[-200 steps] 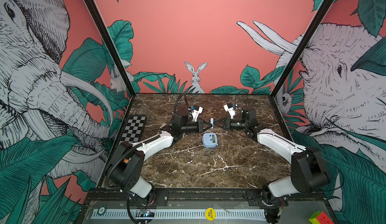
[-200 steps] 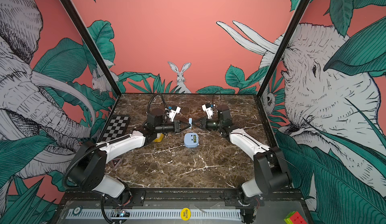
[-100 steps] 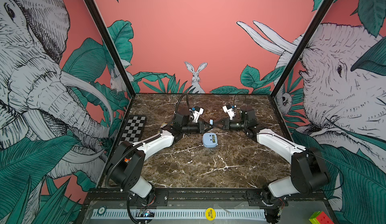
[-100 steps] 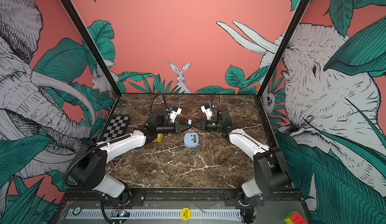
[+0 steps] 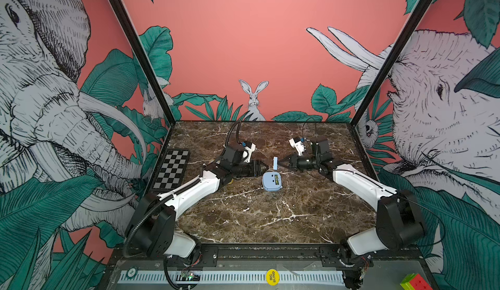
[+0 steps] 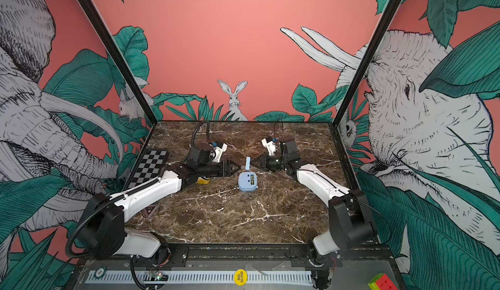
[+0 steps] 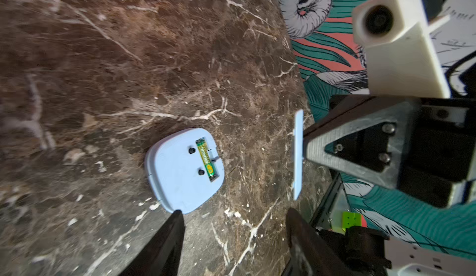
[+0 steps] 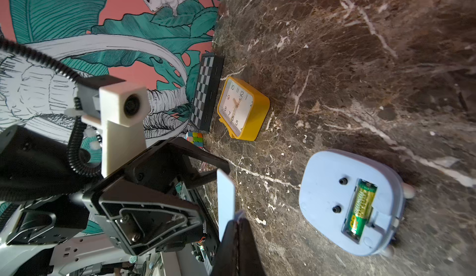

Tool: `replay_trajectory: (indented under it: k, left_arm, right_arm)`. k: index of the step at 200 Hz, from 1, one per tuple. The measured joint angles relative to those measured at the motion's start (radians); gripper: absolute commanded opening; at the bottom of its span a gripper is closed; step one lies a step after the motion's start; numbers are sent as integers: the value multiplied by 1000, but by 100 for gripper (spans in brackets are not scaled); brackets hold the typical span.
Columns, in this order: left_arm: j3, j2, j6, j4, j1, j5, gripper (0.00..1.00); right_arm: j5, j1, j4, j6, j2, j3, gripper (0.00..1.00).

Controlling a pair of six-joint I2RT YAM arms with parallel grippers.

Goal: Insert the battery into the alarm
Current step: Install the cover on the alarm.

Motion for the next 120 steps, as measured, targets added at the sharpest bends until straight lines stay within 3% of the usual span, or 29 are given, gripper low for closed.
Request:
replay_trajectory:
  k: [57,120]
  left_arm:
    - [0,-137,-20,-206,0,-221,62]
    - [-16,-7,-156,-299,0,-254,55]
  right_arm:
    - [24,-48,-247,-132,31,89,0]
    - [57,-49,-467,-272,55,106,0]
